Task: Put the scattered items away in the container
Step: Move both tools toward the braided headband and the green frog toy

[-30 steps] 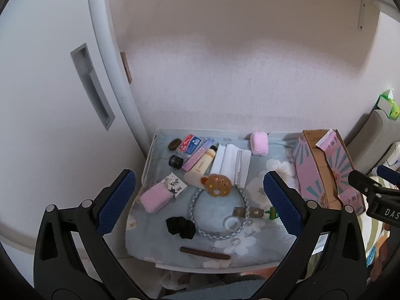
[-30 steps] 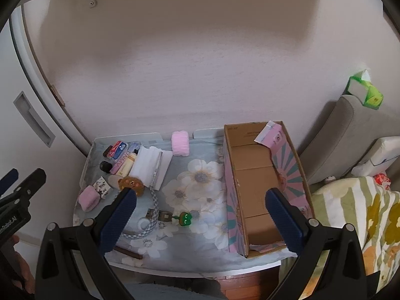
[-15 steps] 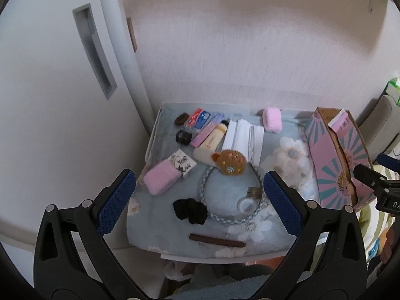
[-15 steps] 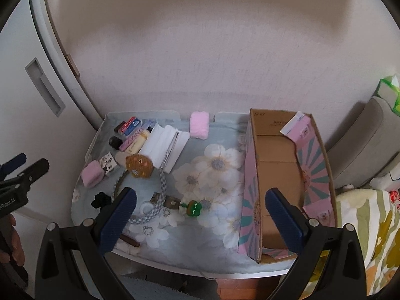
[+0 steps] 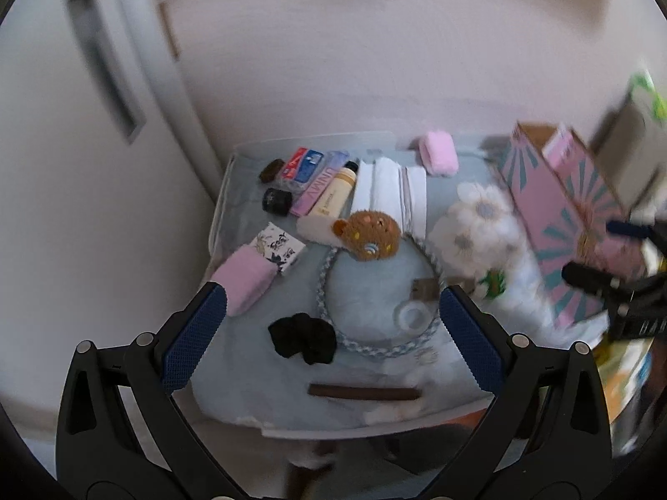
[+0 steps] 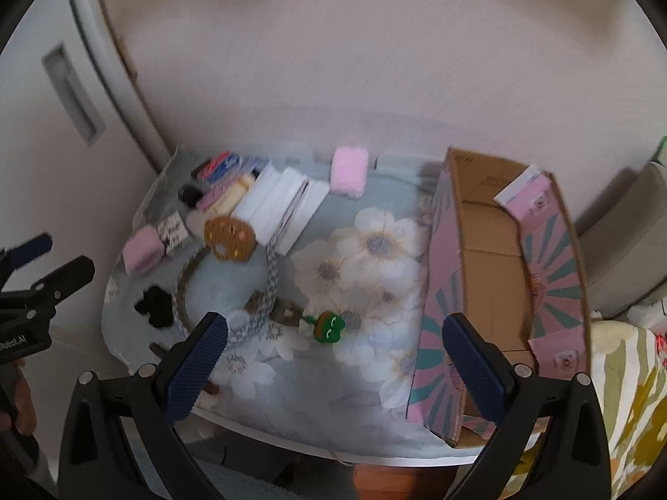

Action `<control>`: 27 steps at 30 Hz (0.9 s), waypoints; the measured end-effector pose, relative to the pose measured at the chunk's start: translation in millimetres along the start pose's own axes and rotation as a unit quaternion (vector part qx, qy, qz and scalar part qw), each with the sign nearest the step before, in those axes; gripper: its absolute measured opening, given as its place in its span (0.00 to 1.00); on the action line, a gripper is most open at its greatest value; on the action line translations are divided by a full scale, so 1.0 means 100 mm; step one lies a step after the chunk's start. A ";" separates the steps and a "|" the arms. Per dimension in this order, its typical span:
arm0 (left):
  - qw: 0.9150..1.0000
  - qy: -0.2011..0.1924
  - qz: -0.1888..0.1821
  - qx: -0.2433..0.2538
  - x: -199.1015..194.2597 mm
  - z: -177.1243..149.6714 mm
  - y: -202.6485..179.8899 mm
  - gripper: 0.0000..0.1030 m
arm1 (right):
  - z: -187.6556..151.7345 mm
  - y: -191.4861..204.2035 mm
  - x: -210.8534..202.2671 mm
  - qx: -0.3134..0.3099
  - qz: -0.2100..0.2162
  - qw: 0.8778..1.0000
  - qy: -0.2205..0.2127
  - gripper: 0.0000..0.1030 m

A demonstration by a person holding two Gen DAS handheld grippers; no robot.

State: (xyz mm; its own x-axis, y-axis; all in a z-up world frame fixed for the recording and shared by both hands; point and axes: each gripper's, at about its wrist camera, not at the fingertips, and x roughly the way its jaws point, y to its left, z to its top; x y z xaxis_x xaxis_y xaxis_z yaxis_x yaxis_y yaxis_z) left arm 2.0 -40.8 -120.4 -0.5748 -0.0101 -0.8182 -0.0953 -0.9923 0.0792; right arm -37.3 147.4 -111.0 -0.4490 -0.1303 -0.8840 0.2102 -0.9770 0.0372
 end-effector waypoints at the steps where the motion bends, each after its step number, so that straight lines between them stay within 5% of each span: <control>1: 1.000 -0.002 0.001 0.021 0.05 -0.03 -0.03 0.99 | -0.03 0.00 0.06 -0.013 0.002 1.000 0.004 0.99; 6: 0.989 -0.011 -0.027 0.142 0.32 -0.28 -0.25 0.99 | -0.13 -0.03 0.39 -0.100 0.017 0.995 0.026 0.99; 12: 0.951 -0.011 -0.044 0.305 0.69 -0.58 -0.66 0.99 | -0.18 0.04 0.73 -0.222 0.028 0.973 0.051 0.99; 19: 0.914 0.013 -0.095 0.394 1.04 -0.79 -0.94 0.99 | -0.17 0.19 1.02 -0.337 0.036 0.937 0.078 0.96; 27: 0.912 0.062 -0.153 0.376 1.31 -0.83 -0.90 0.98 | -0.18 0.34 1.29 -0.410 0.038 0.906 0.102 0.89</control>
State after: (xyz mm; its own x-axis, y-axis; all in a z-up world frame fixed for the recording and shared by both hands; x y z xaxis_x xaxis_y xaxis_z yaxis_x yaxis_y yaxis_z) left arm 2.9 36.5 -282.4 -0.3359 0.1935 -0.9218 -0.7935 -0.5854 0.1662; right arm -72.5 100.4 -232.6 -0.2544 -0.0771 -0.9640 0.8457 -0.5012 -0.1831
